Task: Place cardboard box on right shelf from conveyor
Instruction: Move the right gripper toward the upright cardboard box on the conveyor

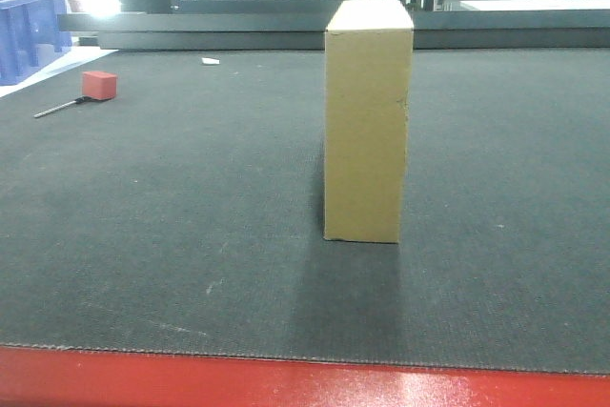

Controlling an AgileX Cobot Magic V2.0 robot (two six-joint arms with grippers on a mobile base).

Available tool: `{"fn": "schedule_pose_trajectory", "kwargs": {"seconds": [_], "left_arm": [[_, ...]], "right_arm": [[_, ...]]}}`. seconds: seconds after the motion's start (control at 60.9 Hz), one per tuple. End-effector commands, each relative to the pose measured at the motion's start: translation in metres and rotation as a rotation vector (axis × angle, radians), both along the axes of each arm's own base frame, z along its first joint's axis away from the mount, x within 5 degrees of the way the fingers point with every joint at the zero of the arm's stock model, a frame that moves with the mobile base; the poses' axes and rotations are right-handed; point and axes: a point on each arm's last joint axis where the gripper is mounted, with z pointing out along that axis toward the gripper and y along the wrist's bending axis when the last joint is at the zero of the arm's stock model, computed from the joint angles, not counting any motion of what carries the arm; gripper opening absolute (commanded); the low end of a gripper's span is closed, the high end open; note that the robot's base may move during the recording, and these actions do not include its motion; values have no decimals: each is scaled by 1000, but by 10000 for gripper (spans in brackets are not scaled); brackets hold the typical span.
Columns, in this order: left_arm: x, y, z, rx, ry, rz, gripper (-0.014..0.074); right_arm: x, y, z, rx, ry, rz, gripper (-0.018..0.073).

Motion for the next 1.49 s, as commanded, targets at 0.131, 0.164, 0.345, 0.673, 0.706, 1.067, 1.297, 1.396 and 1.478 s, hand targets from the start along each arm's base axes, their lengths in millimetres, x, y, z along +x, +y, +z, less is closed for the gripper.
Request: {"fn": "schedule_pose_trajectory", "kwargs": {"seconds": [0.131, 0.164, 0.345, 0.673, 0.706, 1.067, 1.297, 1.396, 1.478], "left_arm": [[-1, 1, 6, -10, -91, 6, -116], [-1, 1, 6, -10, -91, 6, -116], [-1, 1, 6, -10, -91, 6, -116], [-1, 1, 6, -10, -91, 6, -116], [-1, 1, 6, -10, -91, 6, -116], [-1, 1, 6, -10, -91, 6, -116], [-1, 1, 6, -10, -91, 6, -116], [-1, 1, 6, -10, -91, 6, -116], [-1, 1, 6, -10, -91, 6, -116]], "right_arm": [[-2, 0, 11, -21, -110, -8, 25], [-2, 0, 11, -21, -110, -8, 25], [-2, 0, 11, -21, -110, -8, 25], [-2, 0, 13, -31, -131, -8, 25], [-2, 0, 13, -40, -137, -9, 25], [-8, 1, 79, -45, -231, -6, 71], [29, 4, 137, -33, -160, 87, 570], [56, 13, 157, -43, -104, 170, 594], [85, 25, 171, -61, -33, 242, 592]]}}
